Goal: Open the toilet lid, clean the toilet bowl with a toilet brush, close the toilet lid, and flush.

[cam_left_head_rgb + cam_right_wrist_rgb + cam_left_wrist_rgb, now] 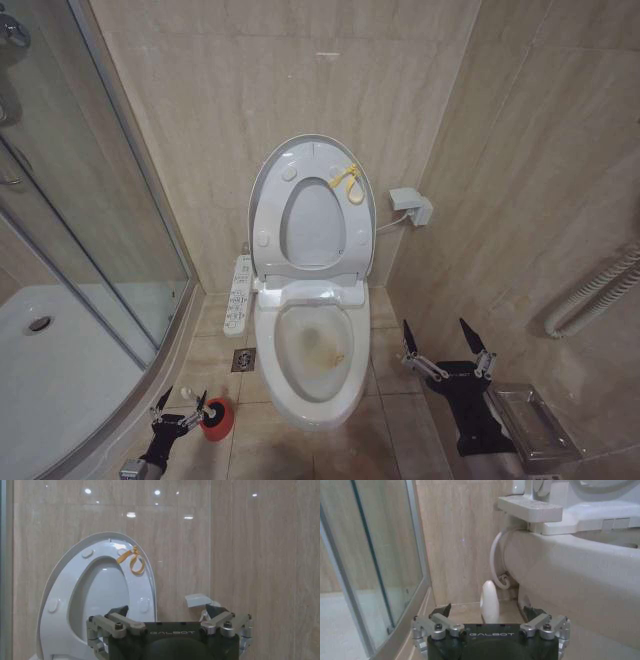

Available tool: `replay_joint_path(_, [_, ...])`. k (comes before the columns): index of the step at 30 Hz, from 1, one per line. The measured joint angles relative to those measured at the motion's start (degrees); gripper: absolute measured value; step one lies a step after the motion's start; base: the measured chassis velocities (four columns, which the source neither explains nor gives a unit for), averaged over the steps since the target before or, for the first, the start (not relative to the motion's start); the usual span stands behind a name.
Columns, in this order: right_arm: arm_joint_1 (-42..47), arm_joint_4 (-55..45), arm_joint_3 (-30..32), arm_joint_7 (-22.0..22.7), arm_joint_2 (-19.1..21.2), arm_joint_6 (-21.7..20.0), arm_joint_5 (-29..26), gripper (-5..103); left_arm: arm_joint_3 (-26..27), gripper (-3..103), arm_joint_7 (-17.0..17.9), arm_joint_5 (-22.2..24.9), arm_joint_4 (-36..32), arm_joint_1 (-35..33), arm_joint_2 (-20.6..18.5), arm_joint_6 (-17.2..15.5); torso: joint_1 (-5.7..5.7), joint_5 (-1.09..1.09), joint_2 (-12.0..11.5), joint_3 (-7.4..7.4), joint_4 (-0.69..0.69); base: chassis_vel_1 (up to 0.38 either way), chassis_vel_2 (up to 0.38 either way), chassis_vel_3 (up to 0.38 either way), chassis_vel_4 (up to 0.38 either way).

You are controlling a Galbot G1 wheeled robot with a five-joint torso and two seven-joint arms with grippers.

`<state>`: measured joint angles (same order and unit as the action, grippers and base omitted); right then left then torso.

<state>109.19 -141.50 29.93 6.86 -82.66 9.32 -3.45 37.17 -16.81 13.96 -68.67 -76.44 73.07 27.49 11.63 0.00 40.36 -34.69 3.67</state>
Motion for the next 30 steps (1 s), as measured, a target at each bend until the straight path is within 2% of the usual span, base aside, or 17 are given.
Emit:
replay_joint_path(4, [0.00,0.00,0.00,0.00,0.00,0.00,0.00,100,0.09,100,-0.35,0.04,-0.17,-0.05,0.01,-0.02,0.00,0.00,0.00,0.00,0.00,0.000,0.000,0.000,0.000])
replay_joint_path(5, [0.00,0.00,0.00,0.00,0.00,0.00,0.00,100,0.12,85,-0.44,0.07,-0.10,-0.05,0.01,-0.01,0.00,0.00,0.00,0.00,0.00,0.000,0.000,0.000,0.000])
replay_joint_path(12, [0.00,0.00,0.00,0.00,0.00,0.00,0.00,100,0.07,85,-1.77,1.67,0.60,-0.27,-0.09,0.06,0.00,0.00,0.00,0.00,0.00,0.000,0.000,0.000,0.000])
replay_joint_path(13, [0.00,0.00,0.00,0.00,0.00,0.00,0.00,100,0.08,57,-1.99,1.73,0.73,-0.30,-0.08,0.19,0.00,0.00,0.00,0.00,0.00,0.000,0.000,0.000,0.000])
replay_joint_path(18, [0.00,0.00,0.00,0.00,0.00,0.00,0.00,100,0.26,57,-3.28,2.12,0.85,-0.34,-0.08,0.70,0.00,0.00,0.00,0.00,0.00,0.000,0.000,0.000,0.000])
replay_joint_path(19, [0.00,0.00,0.00,0.00,0.00,0.00,0.00,100,0.32,30,-3.43,2.23,0.89,-0.33,-0.08,0.82,0.00,0.00,0.00,0.00,0.00,0.000,0.000,0.000,0.000])
replay_joint_path(27, [0.00,0.00,0.00,0.00,0.00,0.00,0.00,100,0.58,30,-3.57,2.42,0.96,-0.68,-0.15,0.94,0.00,0.00,0.00,0.00,0.00,0.000,0.000,0.000,0.000])
replay_joint_path(28, [0.00,0.00,0.00,0.00,0.00,0.00,0.00,100,0.80,21,-3.54,2.22,0.92,-0.86,-0.11,0.98,0.00,0.00,0.00,0.00,0.00,0.000,0.000,0.000,0.000])
replay_joint_path(30, [0.00,0.00,0.00,0.00,0.00,0.00,0.00,100,1.66,21,-3.59,1.18,0.35,-1.44,0.14,1.12,0.00,0.00,0.00,0.00,0.00,0.000,0.000,0.000,0.000])
